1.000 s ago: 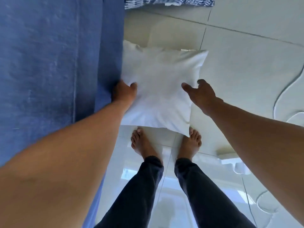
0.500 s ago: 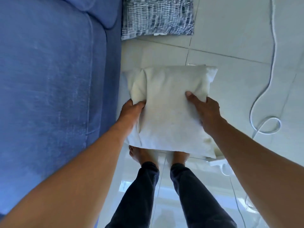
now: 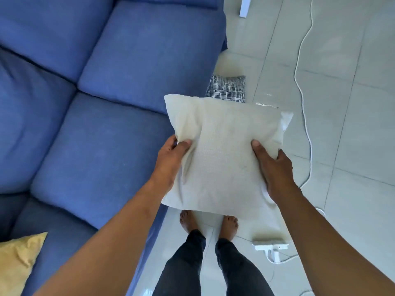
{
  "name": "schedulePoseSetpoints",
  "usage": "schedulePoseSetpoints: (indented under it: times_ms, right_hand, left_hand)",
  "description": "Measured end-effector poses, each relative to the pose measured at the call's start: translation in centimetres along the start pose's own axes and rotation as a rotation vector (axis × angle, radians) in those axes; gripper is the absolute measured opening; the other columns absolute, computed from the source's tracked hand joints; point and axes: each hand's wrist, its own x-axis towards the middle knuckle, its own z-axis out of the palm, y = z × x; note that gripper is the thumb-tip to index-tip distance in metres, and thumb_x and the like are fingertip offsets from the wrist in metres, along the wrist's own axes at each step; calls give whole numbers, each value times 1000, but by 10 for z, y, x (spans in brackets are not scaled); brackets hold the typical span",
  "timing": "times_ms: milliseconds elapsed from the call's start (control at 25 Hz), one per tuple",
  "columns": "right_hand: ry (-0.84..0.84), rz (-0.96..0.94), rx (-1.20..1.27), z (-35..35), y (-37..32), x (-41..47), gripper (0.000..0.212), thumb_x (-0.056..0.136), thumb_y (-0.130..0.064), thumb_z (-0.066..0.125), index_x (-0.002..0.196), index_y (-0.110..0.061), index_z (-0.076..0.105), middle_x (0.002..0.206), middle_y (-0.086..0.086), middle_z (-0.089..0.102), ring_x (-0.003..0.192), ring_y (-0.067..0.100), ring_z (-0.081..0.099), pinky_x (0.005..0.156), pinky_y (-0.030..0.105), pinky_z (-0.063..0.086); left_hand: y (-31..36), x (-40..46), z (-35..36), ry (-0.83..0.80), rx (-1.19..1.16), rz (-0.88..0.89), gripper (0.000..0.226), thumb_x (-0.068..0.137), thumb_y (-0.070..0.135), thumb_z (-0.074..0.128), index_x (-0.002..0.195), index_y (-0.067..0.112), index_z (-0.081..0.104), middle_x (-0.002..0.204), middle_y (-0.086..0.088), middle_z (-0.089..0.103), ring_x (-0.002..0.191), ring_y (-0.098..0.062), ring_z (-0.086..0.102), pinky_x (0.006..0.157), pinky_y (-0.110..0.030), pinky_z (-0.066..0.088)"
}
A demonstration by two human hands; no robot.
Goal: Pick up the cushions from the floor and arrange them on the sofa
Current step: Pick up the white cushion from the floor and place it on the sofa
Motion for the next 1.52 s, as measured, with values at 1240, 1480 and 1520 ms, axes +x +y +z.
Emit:
schedulePoseSetpoints:
  times_ms: [1240, 1480, 1520]
  right_hand:
    - [-1005, -314, -722, 571, -148, -127, 48, 72, -22, 93, 114, -31, 71, 102, -18, 82, 88, 2, 78, 67, 17, 59]
    - [-1008, -418, -883, 674, -126, -90, 51, 69, -15, 89, 113, -24, 67, 103, -9, 79, 89, 7, 77, 67, 17, 57]
    - [-1011, -435, -942, 683, -121, -81, 52, 71, -13, 87, 116, -23, 64, 108, -7, 76, 95, 9, 74, 69, 19, 54]
  left_hand:
    - [9, -55, -451, 792, -584, -8, 47, 77, 37, 80, 122, 36, 69, 118, 10, 79, 113, -20, 74, 99, -46, 58]
    - [-21, 10, -496, 888, -573, -60, 48, 74, 32, 84, 120, 32, 68, 114, 10, 79, 107, -14, 75, 93, -36, 59]
    - [-26, 23, -497, 863, -558, -102, 49, 76, 29, 84, 121, 31, 66, 112, 11, 78, 104, -11, 73, 90, -32, 56]
